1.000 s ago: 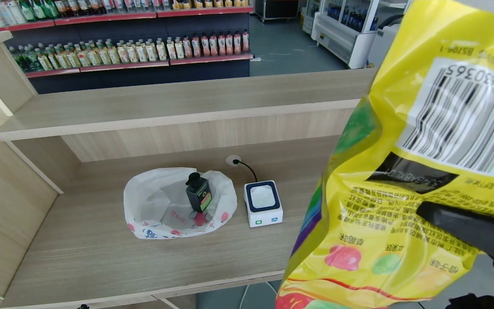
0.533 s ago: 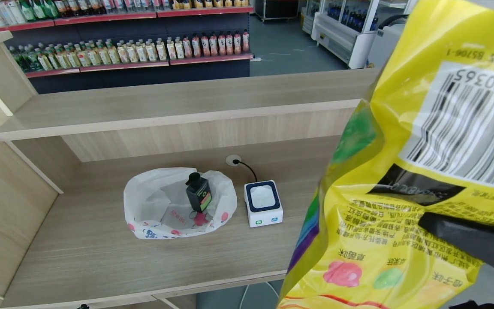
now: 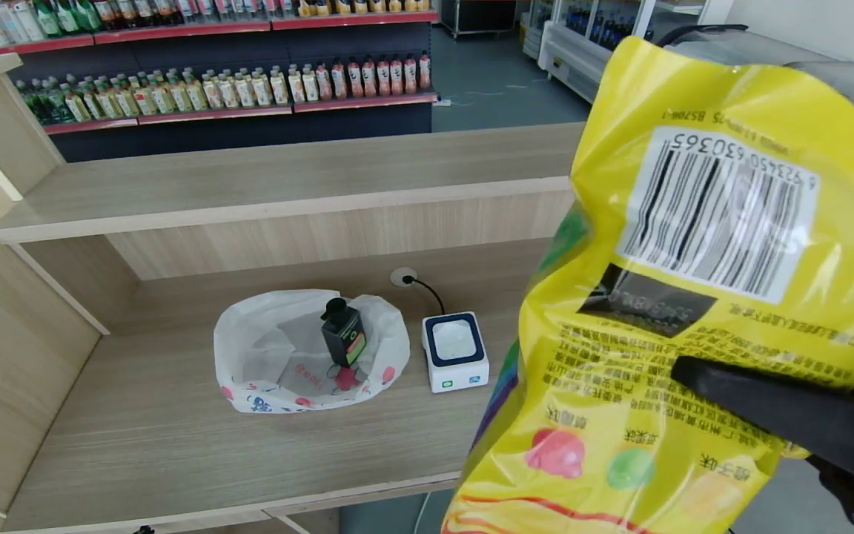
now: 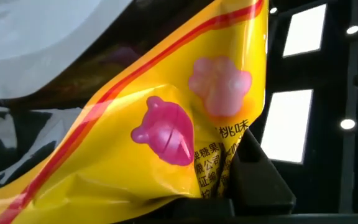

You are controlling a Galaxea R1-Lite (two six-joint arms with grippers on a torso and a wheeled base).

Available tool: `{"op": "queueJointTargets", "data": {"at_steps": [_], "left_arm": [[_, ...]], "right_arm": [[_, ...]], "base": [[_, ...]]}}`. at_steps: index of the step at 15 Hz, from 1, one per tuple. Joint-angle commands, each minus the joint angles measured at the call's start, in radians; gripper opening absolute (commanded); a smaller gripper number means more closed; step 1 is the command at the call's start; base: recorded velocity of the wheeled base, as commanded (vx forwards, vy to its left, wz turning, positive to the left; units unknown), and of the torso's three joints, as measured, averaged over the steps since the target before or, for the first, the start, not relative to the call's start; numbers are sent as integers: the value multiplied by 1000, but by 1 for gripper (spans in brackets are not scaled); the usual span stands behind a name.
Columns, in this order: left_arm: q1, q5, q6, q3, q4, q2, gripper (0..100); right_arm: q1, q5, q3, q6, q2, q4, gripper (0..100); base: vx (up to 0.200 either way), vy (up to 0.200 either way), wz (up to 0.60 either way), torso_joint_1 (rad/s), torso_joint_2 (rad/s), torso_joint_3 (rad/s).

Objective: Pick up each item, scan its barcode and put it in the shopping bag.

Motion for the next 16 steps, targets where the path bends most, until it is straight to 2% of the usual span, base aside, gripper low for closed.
{"op": "queueJointTargets", "data": {"at_steps": [1,2,3,4,5,6,8,10,11,12,13,14,15,16], "left_arm": [[0,0,0,0,0,0,100],[0,0,0,0,0,0,100],[0,0,0,0,0,0,100],[0,0,0,0,0,0,100],[0,0,0,0,0,0,100],[0,0,0,0,0,0,100],[0,0,0,0,0,0,100],[0,0,0,0,0,0,100],[0,0,0,0,0,0,100],[0,0,0,0,0,0,100],[0,0,0,0,0,0,100],[0,0,0,0,0,0,100],[0,0,0,0,0,0,100],[0,0,0,0,0,0,100]], "right_arm": [[0,-214,-8,231,34,37,0],[12,-363,-8,456,43,97,0],[24,-429,-11,573,49,126,0],[81,-590,-30,869,86,195,0],[92,-633,-34,958,94,219,0],[93,-768,-45,1206,98,307,0],[93,-915,-100,1401,137,367,0],[93,-920,-246,1689,194,488,0],[78,-918,-383,1824,221,594,0],[34,-883,-544,1961,237,769,0],[-25,-800,-693,2054,249,939,0],[-92,-708,-805,2111,255,1069,0],[-190,-624,-860,2120,246,1197,0],[-224,-599,-855,2116,241,1226,0]], "base": [[0,0,0,0,0,0],[0,0,0,0,0,0],[0,0,0,0,0,0],[0,0,0,0,0,0],[0,0,0,0,0,0],[0,0,0,0,0,0],[0,0,0,0,0,0],[0,0,0,0,0,0],[0,0,0,0,0,0],[0,0,0,0,0,0],[0,0,0,0,0,0],[0,0,0,0,0,0],[0,0,0,0,0,0],[0,0,0,0,0,0]]}}
